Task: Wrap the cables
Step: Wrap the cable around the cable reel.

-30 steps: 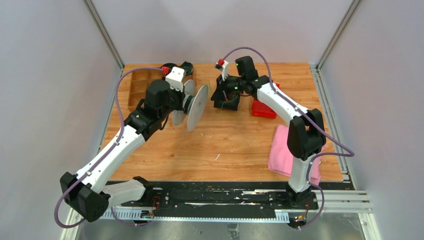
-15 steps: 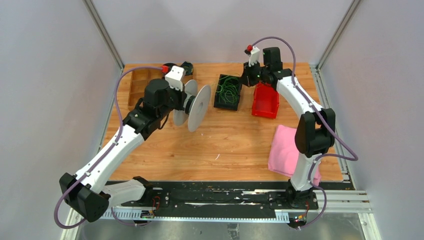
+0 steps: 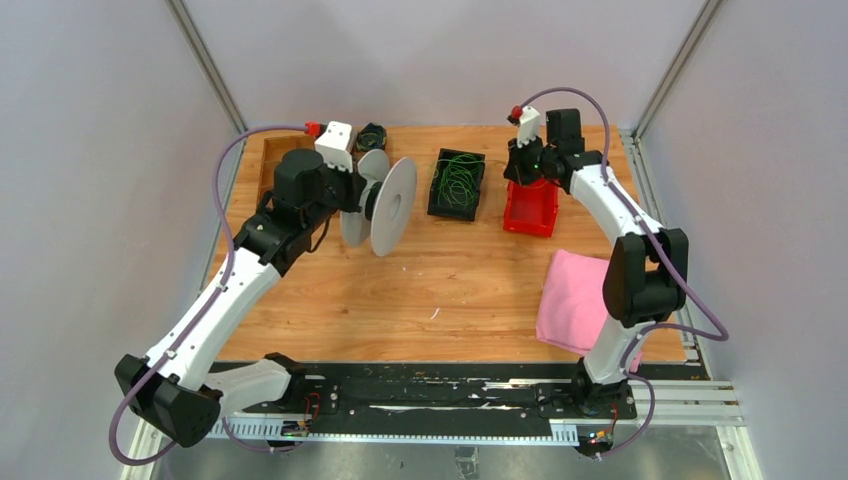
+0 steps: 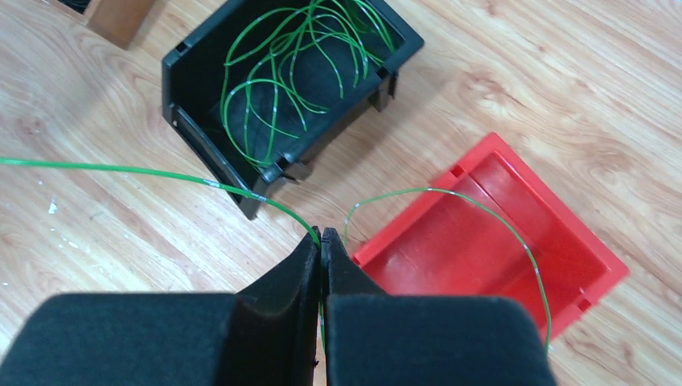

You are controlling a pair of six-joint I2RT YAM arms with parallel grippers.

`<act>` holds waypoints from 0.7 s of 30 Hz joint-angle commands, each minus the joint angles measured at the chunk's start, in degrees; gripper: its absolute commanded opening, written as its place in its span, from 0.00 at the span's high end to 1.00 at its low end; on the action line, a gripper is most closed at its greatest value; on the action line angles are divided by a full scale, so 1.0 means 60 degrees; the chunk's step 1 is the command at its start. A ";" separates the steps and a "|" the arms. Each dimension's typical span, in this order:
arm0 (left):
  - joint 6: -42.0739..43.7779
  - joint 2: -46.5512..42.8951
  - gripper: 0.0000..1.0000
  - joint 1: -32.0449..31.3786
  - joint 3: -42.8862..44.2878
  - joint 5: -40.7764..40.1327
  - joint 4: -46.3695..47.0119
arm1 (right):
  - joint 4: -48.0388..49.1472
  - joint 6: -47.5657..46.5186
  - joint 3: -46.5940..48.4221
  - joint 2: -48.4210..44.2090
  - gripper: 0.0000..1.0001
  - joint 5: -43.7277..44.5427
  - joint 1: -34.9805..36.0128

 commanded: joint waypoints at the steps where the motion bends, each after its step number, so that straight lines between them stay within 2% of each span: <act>1: -0.0343 -0.0324 1.00 0.0213 0.0695 0.0084 0.0414 | 0.0096 -0.0630 -0.0561 -0.0526 0.99 0.0220 -0.0178; 8: -0.0345 -0.0280 1.00 0.0526 0.1388 -0.0333 0.0237 | 0.0361 -0.1039 -0.1239 -0.0585 0.99 0.0634 -0.0280; 13: -0.0258 -0.0078 0.99 0.0561 0.2176 -0.1124 0.0007 | 0.0640 -0.0803 -0.1291 -0.0341 0.99 0.0185 -0.0258; 21: -0.0458 0.0562 1.00 0.0561 0.3368 -0.2531 -0.0334 | 0.1045 -0.0550 -0.1592 0.0110 0.99 0.0119 0.0611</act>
